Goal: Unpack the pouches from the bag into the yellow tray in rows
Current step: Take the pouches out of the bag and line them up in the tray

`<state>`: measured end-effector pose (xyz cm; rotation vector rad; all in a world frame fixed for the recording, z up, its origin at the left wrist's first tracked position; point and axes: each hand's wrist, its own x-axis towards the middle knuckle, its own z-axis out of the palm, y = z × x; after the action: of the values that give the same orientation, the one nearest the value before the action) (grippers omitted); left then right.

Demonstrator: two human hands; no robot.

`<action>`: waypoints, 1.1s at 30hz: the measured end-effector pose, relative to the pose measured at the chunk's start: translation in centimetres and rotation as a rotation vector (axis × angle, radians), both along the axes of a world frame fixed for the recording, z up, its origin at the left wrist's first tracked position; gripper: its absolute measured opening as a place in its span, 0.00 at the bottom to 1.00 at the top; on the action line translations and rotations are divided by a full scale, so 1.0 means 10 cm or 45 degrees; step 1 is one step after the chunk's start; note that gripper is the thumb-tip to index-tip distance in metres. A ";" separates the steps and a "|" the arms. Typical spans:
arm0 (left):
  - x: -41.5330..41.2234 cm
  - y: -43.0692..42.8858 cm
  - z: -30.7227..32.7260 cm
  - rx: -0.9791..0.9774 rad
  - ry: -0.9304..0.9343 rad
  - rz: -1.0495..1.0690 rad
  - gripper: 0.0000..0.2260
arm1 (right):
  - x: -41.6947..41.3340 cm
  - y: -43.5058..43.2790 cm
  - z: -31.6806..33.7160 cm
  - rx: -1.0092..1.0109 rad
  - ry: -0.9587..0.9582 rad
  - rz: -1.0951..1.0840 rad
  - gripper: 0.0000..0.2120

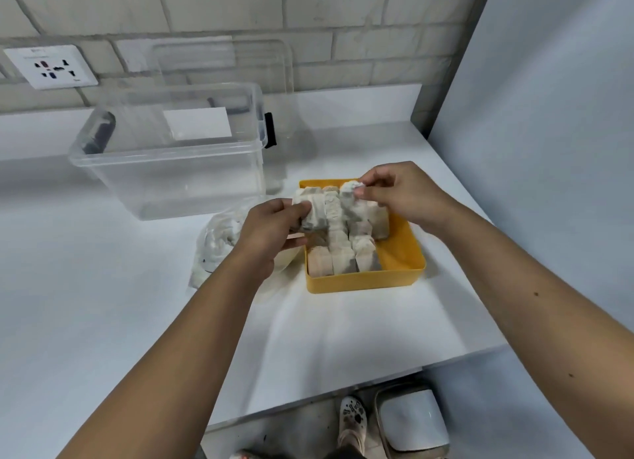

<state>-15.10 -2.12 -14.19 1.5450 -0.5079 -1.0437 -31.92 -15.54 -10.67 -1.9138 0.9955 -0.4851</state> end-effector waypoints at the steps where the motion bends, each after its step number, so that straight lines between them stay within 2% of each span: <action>1: 0.01 0.00 0.00 -0.001 -0.028 -0.004 0.04 | -0.10 -0.08 -0.02 -0.083 0.106 -0.012 0.03; 4: 0.02 0.01 -0.03 0.011 -0.056 -0.018 0.06 | -0.34 -0.22 -0.13 -0.166 0.502 0.063 0.05; 6: 0.02 0.01 -0.04 0.017 -0.056 -0.021 0.05 | -0.41 -0.24 -0.22 -0.186 0.651 0.099 0.06; 10: -0.01 0.00 -0.04 0.030 -0.068 -0.029 0.05 | -0.37 -0.24 -0.36 -0.356 0.779 0.087 0.07; 16: -0.01 -0.01 -0.05 0.042 -0.079 -0.039 0.04 | -0.26 -0.23 -0.51 -0.818 0.932 0.001 0.08; 19: 0.00 -0.02 -0.06 0.058 -0.061 -0.037 0.05 | -0.23 -0.24 -0.56 -0.898 0.997 -0.088 0.09; 22: -0.01 -0.02 -0.04 0.058 -0.003 -0.040 0.06 | -0.20 -0.26 -0.60 -0.914 1.018 -0.160 0.10; 26: -0.03 0.00 -0.03 0.062 0.051 -0.048 0.12 | -0.15 -0.27 -0.64 -0.877 0.961 -0.241 0.10; 30: -0.07 0.01 0.00 0.047 0.109 -0.100 0.11 | -0.14 -0.25 -0.61 -0.852 0.960 -0.234 0.11; 31: -0.08 0.02 0.01 0.041 0.126 -0.112 0.09 | -0.13 -0.23 -0.59 -0.843 0.900 -0.237 0.12; 33: -0.10 0.01 0.02 0.038 0.142 -0.120 0.07 | -0.11 -0.15 -0.49 -0.763 0.602 -0.245 0.12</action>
<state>-16.13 -2.05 -13.99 1.4911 -0.4940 -1.2074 -32.99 -17.06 -15.59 -2.5547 1.4684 -0.4870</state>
